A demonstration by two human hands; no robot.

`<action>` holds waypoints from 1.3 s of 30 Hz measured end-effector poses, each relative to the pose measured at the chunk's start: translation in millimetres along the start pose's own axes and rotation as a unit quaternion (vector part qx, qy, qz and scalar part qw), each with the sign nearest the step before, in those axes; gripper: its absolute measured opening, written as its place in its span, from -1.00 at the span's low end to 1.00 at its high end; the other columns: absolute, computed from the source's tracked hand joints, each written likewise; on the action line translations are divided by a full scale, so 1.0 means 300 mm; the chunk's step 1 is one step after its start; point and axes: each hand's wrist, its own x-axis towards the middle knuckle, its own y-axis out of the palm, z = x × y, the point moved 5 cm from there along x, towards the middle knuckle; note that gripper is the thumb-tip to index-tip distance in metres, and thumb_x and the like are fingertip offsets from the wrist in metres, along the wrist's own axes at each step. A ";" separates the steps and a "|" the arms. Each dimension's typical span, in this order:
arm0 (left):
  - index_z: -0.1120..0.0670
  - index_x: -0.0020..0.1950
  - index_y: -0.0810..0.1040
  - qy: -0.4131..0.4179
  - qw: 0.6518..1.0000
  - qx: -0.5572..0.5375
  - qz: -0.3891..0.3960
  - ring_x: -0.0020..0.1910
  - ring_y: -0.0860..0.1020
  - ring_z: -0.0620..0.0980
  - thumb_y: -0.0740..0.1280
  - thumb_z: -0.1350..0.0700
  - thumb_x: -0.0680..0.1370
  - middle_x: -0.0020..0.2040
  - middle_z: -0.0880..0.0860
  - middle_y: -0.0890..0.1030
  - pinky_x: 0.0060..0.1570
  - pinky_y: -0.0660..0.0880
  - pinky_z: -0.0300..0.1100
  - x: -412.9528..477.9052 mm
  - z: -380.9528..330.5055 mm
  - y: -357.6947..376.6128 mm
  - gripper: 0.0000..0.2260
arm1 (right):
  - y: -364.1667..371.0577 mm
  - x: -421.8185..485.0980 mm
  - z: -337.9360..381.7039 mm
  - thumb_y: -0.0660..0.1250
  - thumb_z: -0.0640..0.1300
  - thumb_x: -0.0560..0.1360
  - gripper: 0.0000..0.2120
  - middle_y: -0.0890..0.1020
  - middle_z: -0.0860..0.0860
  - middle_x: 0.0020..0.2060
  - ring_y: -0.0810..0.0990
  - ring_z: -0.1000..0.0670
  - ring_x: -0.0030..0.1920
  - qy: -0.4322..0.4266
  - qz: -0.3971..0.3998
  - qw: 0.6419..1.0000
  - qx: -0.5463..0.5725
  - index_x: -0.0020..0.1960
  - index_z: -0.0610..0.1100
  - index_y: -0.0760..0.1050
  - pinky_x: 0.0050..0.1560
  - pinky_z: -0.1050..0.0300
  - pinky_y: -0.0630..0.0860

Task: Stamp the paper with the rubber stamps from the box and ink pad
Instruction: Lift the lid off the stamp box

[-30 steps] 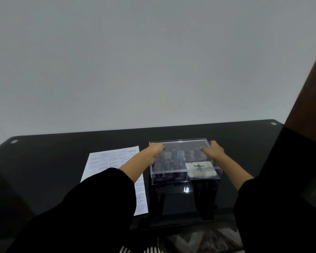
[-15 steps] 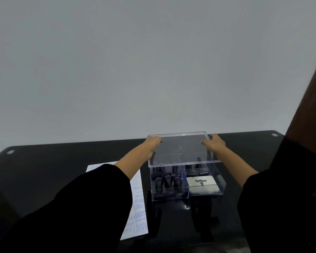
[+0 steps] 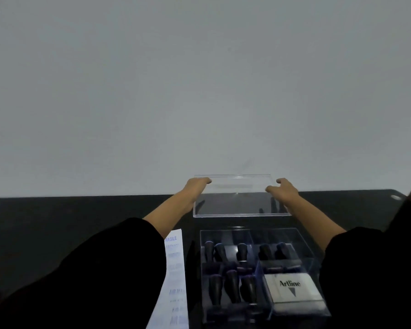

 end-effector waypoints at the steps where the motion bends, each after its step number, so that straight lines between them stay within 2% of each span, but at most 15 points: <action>1: 0.20 0.39 0.34 -0.001 1.000 -0.003 0.004 0.34 0.37 0.14 0.22 0.07 0.58 0.37 0.16 0.41 0.38 0.30 -0.04 0.029 0.014 0.006 -0.60 | 0.016 0.021 -0.009 0.21 -0.18 0.56 -0.48 0.29 -0.20 0.40 0.34 -0.21 0.34 0.002 0.000 1.000 -0.001 0.46 -0.23 0.13 0.24 0.00 0.35; 4: 0.18 0.38 0.36 -0.010 1.000 -0.010 0.014 0.30 0.40 0.12 0.21 0.05 0.59 0.35 0.15 0.43 0.33 0.33 -0.08 0.093 0.066 0.024 -0.61 | 0.060 0.071 -0.051 0.22 -0.17 0.56 -0.47 0.31 -0.20 0.39 0.35 -0.20 0.33 0.014 0.007 1.000 0.001 0.47 -0.24 0.13 0.24 0.00 0.35; 6: 0.20 0.30 0.41 -0.018 0.999 -0.014 0.023 0.10 0.47 0.08 0.20 0.07 0.59 0.19 0.16 0.52 0.11 0.41 -0.14 0.117 0.101 0.036 -0.66 | 0.086 0.093 -0.082 0.23 -0.16 0.55 -0.47 0.33 -0.21 0.38 0.36 -0.20 0.32 0.026 0.013 1.000 0.001 0.45 -0.24 0.16 0.24 0.01 0.35; 8: 0.18 0.15 0.45 -0.028 0.999 -0.020 0.030 -0.14 0.48 0.01 0.19 0.08 0.59 -0.06 0.10 0.55 -0.14 0.42 -0.18 0.127 0.131 0.046 -0.78 | 0.109 0.105 -0.108 0.25 -0.16 0.55 -0.51 0.37 -0.22 0.34 0.38 -0.20 0.30 0.034 0.016 0.999 -0.003 0.41 -0.27 0.22 0.23 0.01 0.35; 11: 0.14 0.08 0.46 -0.034 0.999 -0.028 0.032 -0.23 0.48 -0.04 0.18 0.09 0.59 -0.13 0.07 0.55 -0.21 0.41 -0.21 0.143 0.164 0.053 -0.84 | 0.132 0.114 -0.132 0.26 -0.18 0.54 -0.54 0.39 -0.24 0.32 0.40 -0.21 0.29 0.045 0.018 0.999 -0.005 0.38 -0.31 0.27 0.22 0.02 0.36; 12: 0.16 0.12 0.47 -0.031 0.998 -0.030 0.036 -0.19 0.50 -0.03 0.18 0.08 0.59 -0.06 0.08 0.57 -0.18 0.42 -0.21 0.146 0.169 0.056 -0.80 | 0.138 0.116 -0.139 0.26 -0.18 0.54 -0.53 0.38 -0.25 0.33 0.39 -0.21 0.30 0.049 0.022 0.999 -0.005 0.38 -0.31 0.26 0.23 0.01 0.36; 15: 0.19 0.36 0.37 -0.032 0.999 -0.018 0.036 0.18 0.46 0.08 0.19 0.02 0.58 0.31 0.13 0.46 0.18 0.38 -0.11 0.144 0.175 0.059 -0.60 | 0.148 0.123 -0.148 0.26 -0.16 0.54 -0.49 0.35 -0.25 0.36 0.36 -0.22 0.33 0.057 0.037 0.998 -0.011 0.41 -0.32 0.21 0.26 0.00 0.33; 17: 0.18 0.41 0.31 -0.029 0.999 -0.007 0.035 0.30 0.39 0.10 0.19 0.01 0.58 0.39 0.12 0.38 0.27 0.31 -0.09 0.143 0.175 0.060 -0.56 | 0.150 0.128 -0.153 0.27 -0.15 0.54 -0.47 0.33 -0.25 0.37 0.34 -0.22 0.35 0.059 0.039 0.997 -0.012 0.41 -0.32 0.20 0.28 -0.01 0.32; 21: 0.16 0.43 0.28 -0.028 0.998 -0.004 0.050 0.28 0.37 0.07 0.17 0.00 0.59 0.39 0.09 0.37 0.14 0.29 -0.15 0.134 0.174 0.068 -0.55 | 0.154 0.131 -0.157 0.27 -0.13 0.54 -0.43 0.30 -0.24 0.40 0.31 -0.22 0.38 0.061 0.047 0.997 -0.020 0.44 -0.32 0.16 0.30 0.00 0.30; 23: 0.15 0.45 0.26 -0.031 0.998 0.001 0.050 0.36 0.32 0.07 0.18 -0.02 0.59 0.43 0.07 0.33 0.24 0.28 -0.10 0.135 0.181 0.069 -0.53 | 0.162 0.128 -0.160 0.27 -0.12 0.54 -0.39 0.26 -0.23 0.43 0.27 -0.22 0.41 0.061 0.058 0.996 -0.020 0.47 -0.31 0.11 0.34 -0.01 0.28; 26: 0.15 0.46 0.23 -0.035 0.998 0.003 0.049 0.32 0.34 0.05 0.18 -0.03 0.58 0.43 0.07 0.32 0.28 0.28 -0.08 0.133 0.199 0.074 -0.51 | 0.172 0.124 -0.169 0.27 -0.11 0.54 -0.37 0.21 -0.22 0.45 0.24 -0.22 0.43 0.065 0.066 0.996 -0.018 0.49 -0.30 0.07 0.36 -0.03 0.26; 29: 0.15 0.47 0.22 -0.044 0.998 0.014 0.053 0.43 0.24 0.08 0.17 -0.03 0.59 0.47 0.08 0.27 0.36 0.21 -0.03 0.136 0.220 0.079 -0.51 | 0.180 0.121 -0.184 0.26 -0.12 0.54 -0.37 0.22 -0.23 0.45 0.25 -0.22 0.42 0.070 0.067 0.995 -0.027 0.48 -0.30 0.07 0.35 -0.04 0.27; 33: 0.16 0.45 0.26 -0.042 0.998 0.020 0.053 0.45 0.23 0.07 0.13 0.03 0.61 0.46 0.10 0.28 0.36 0.20 -0.07 0.136 0.229 0.087 -0.57 | 0.186 0.113 -0.192 0.27 -0.08 0.53 -0.35 0.22 -0.22 0.45 0.25 -0.24 0.41 0.072 0.073 0.994 -0.036 0.48 -0.28 0.06 0.39 -0.09 0.26; 37: 0.16 0.48 0.21 -0.045 0.997 0.028 0.057 0.49 0.16 0.10 0.14 0.02 0.61 0.51 0.11 0.19 0.42 0.12 -0.05 0.127 0.235 0.099 -0.53 | 0.174 0.111 -0.190 0.25 -0.10 0.55 -0.36 0.20 -0.22 0.46 0.23 -0.23 0.43 0.074 0.074 0.994 -0.036 0.49 -0.29 0.05 0.37 -0.07 0.25; 39: 0.15 0.49 0.19 -0.040 0.996 0.065 0.034 0.48 0.17 0.13 0.18 -0.02 0.59 0.53 0.13 0.11 0.44 0.12 -0.03 0.123 0.226 0.090 -0.48 | 0.156 0.109 -0.187 0.25 -0.11 0.55 -0.39 0.22 -0.21 0.45 0.24 -0.23 0.42 0.068 0.062 0.995 -0.043 0.48 -0.29 0.07 0.36 -0.06 0.25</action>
